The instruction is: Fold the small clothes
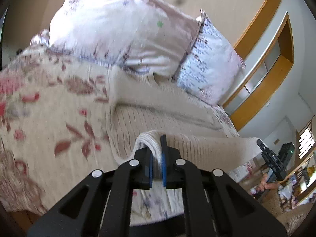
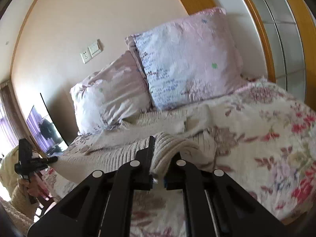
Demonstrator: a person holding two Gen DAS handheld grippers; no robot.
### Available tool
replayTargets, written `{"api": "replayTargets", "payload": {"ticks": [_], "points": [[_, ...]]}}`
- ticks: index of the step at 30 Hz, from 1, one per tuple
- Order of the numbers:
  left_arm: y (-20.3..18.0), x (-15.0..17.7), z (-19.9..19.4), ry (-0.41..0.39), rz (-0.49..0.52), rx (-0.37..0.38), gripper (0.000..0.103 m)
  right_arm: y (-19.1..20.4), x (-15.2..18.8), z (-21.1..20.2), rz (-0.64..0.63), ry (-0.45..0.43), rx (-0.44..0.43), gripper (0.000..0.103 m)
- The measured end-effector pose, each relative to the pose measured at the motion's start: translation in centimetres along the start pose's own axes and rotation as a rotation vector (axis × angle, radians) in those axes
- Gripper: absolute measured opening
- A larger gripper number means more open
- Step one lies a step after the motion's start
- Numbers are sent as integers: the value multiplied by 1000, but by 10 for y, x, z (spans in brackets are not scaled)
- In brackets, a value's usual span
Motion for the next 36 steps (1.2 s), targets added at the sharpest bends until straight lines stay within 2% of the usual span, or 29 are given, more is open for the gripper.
{"api": "replayTargets", "payload": {"ticks": [6,15,24,28,31,35,36], "points": [[-6,-29,14,-21,52,-46,6,1,-18,15,-10,-12,4,7],[-5,-66,33,-42,56,-77,6,4,-39,36,-35,-19,22,7],[-20,-134,58,-122,129,-118,6,-2,-83,76,-49,-51,64,7],[-12,-160,86,-135,116,-136,6,-10,-96,104,-28,-54,73,7],[12,-163,126,-78,40,-151,6,-31,-87,143,35,21,101,7],[59,-141,188,62,-140,-171,6,-74,-42,209,212,251,152,7],[71,-135,200,90,-195,-168,6,-78,-37,215,232,272,158,7]]}}
Point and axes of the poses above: each gripper's, at about its wrist camera, not at the fingertips, and z roughly the way its jaws point, y to its left, x to its underside, the point moved 8 cm from there along z, roughly the way its jaws point
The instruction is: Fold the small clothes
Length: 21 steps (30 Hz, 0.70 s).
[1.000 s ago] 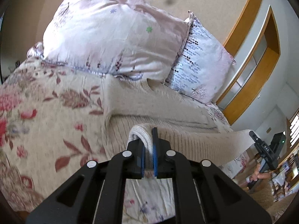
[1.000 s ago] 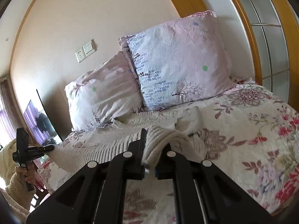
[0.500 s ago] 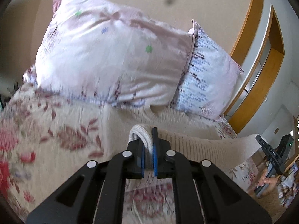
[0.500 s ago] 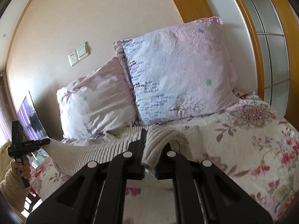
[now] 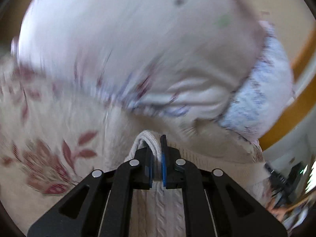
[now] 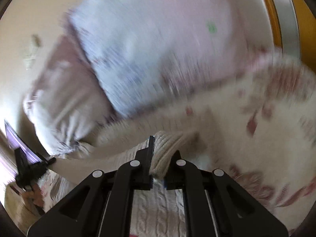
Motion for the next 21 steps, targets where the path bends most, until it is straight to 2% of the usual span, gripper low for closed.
{"api": "replayTargets", "payload": {"ticks": [2,5,6,7,8,9,10,12,14,17,19,21], "points": [[9,1,12,17,-47,14,6,-8,3,14,25,28,27,7],[4,-4,15,8,-42,31,7,-14,-9,25,76,18,27,10],[1,-7,17,10,-47,37,8,-15,-15,31,113,26,-4,20],[-2,-10,19,12,-59,47,13,-17,-19,35,144,31,-22,39],[-4,-13,20,15,-74,66,17,-19,-25,38,176,29,-33,50],[-4,-17,19,10,-96,80,28,-21,-31,38,205,16,-47,64],[-4,-21,16,-6,-112,89,36,-22,-37,34,225,-16,-63,65],[-4,-29,5,-48,-119,98,42,-21,-42,21,217,-55,-73,65],[-3,-31,-6,-65,-102,95,43,-22,-41,8,188,-66,-59,64],[1,-24,-23,-66,-46,60,43,-26,-28,-13,93,-54,25,54],[4,-11,-34,-58,2,32,43,-31,-16,-23,52,-29,61,46],[9,2,-41,-41,39,10,43,-37,-2,-29,31,8,78,42]]}}
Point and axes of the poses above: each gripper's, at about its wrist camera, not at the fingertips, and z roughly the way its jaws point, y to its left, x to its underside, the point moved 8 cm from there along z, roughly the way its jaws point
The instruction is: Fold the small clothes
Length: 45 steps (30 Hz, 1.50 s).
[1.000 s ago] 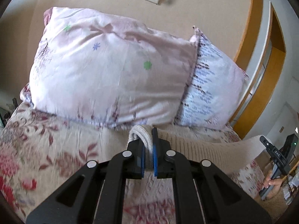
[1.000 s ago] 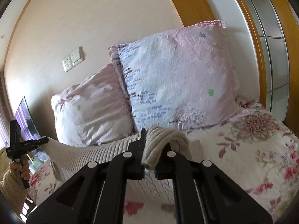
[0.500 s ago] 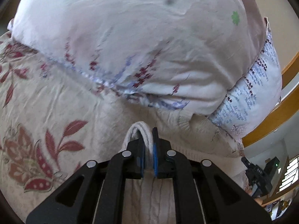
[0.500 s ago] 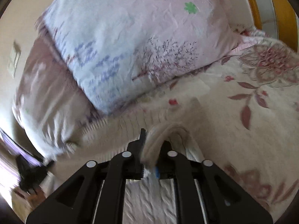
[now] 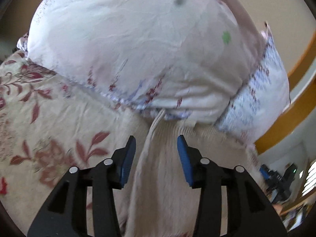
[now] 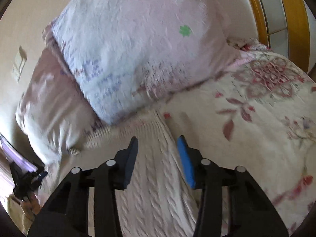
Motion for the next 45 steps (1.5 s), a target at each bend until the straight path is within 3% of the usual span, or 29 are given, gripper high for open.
{"api": "replayTargets", "payload": {"ticks": [9,11,13,16,21,27,34,40,44,45], "points": [[9,45,-1,87,76,-56,43,-21,38,3,-46,101,80,38],[11,51,3,103,77,-64,42,-22,43,5,-70,113,103,32],[12,57,7,122,81,-72,32,-20,47,5,-116,115,130,13],[13,63,11,140,93,-81,12,-13,46,-3,-142,81,136,10],[14,64,8,142,94,-77,9,-5,45,-22,-139,47,139,9],[16,65,5,147,110,-77,8,-10,56,-29,-163,71,215,9],[18,69,4,145,134,-89,8,-24,55,-3,-208,104,336,9],[19,70,5,140,125,-83,11,-21,60,-3,-231,131,365,11],[12,60,-6,91,136,-83,29,-7,47,-17,-193,70,324,23],[9,58,-8,75,145,-86,35,2,43,-20,-203,51,301,33]]}}
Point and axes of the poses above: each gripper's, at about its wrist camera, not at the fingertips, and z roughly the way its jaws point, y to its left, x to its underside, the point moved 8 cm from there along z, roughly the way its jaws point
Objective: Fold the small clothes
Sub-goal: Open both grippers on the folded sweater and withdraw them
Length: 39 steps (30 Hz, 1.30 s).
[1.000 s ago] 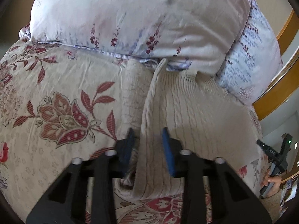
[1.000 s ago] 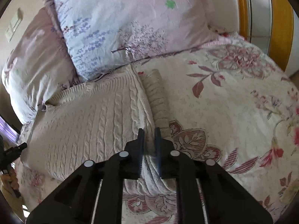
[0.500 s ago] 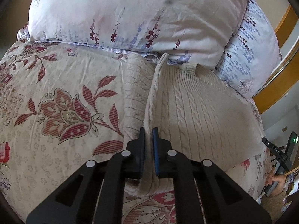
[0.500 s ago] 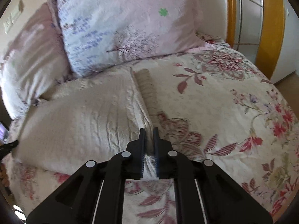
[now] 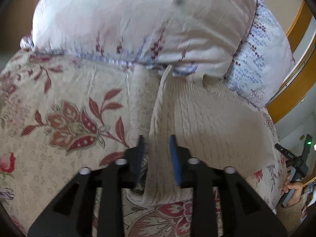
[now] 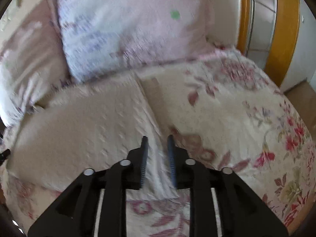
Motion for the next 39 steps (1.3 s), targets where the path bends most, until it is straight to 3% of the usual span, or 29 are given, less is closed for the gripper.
{"api": "replayTargets", "payload": {"ticks": [1,2,4,8,12,14,19,23,26,27,32,39], "points": [[-4,-3,-4,-21,13,-7,40,10,-4,-4,-16,-16,-29,46],[-10,-6,-7,-45,34,-12,42,19,-6,-4,-33,-19,-51,49],[-25,-9,-8,-66,82,-7,50,46,-7,0,-85,-2,-112,50],[-49,-9,7,-47,156,-20,52,88,-3,16,-148,55,-189,50],[-48,-5,26,-1,147,-45,53,112,4,30,-211,79,-186,51],[-41,2,34,28,137,-64,52,114,18,45,-246,132,-149,55],[-36,7,38,23,136,-62,53,115,23,41,-281,90,-133,55],[-30,0,18,-7,43,31,53,114,20,36,-262,91,-135,56],[-14,-14,4,-54,-41,53,60,122,16,26,-260,62,-164,57],[-5,-20,2,-58,-82,55,62,128,15,23,-268,50,-173,61],[21,-32,18,-2,-228,79,62,148,18,27,-319,54,-187,66],[33,-36,39,35,-312,82,62,151,25,37,-309,87,-199,66]]}}
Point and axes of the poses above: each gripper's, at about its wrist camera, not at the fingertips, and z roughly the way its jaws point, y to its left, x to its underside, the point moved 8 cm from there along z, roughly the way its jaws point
